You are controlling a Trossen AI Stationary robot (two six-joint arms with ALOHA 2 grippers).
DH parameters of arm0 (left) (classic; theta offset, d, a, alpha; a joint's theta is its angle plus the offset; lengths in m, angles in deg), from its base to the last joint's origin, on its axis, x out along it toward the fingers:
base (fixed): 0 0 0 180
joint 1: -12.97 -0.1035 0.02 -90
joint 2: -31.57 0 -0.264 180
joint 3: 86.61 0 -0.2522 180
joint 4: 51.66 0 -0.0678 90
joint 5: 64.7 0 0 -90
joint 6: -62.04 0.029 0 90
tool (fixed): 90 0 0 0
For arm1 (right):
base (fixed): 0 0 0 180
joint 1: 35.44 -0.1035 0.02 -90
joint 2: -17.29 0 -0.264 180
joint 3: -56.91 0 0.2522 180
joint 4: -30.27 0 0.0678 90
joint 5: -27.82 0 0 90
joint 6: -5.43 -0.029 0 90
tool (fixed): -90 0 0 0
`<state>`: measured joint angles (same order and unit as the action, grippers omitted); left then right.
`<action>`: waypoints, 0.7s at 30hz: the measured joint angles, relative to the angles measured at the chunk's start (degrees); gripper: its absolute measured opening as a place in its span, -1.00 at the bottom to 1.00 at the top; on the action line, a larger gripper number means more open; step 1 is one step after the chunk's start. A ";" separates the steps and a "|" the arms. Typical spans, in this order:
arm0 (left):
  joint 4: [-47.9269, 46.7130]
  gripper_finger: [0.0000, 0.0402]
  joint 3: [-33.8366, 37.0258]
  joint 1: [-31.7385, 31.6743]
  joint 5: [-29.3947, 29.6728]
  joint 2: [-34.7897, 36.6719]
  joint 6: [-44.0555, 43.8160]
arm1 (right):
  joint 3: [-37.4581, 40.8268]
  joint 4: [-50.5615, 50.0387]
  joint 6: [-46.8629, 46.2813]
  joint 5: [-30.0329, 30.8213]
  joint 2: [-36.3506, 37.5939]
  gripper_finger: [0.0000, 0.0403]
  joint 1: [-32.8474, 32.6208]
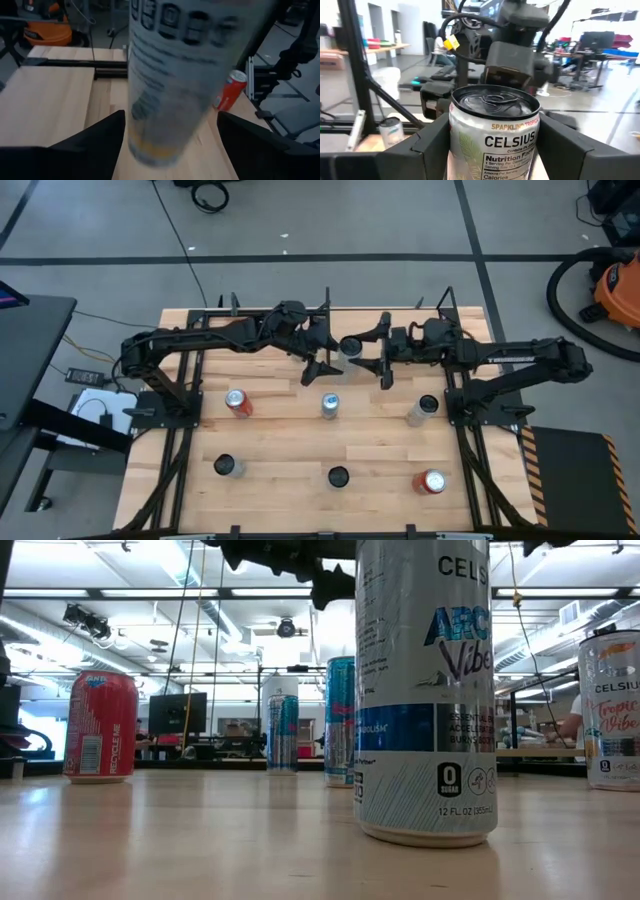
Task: Place canned beverage on shelf
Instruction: Put the top white yellow soda can on the shelf
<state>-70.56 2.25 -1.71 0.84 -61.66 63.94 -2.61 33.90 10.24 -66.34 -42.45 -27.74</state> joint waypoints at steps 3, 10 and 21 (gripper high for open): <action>-0.92 0.58 -0.02 -0.74 -0.05 1.13 -0.04 | 0.00 -3.52 2.17 3.11 3.35 0.27 0.00; -1.76 0.58 -0.09 -1.28 -0.91 2.71 -0.13 | 0.00 -11.64 7.05 14.32 10.96 0.27 0.02; -8.60 0.58 -0.04 -1.24 -2.25 6.11 0.48 | 1.21 -17.91 8.16 21.27 17.89 0.27 7.57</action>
<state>-79.15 2.20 -2.95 -1.42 -55.56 64.41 -1.40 15.99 18.41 -45.08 -24.56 -20.17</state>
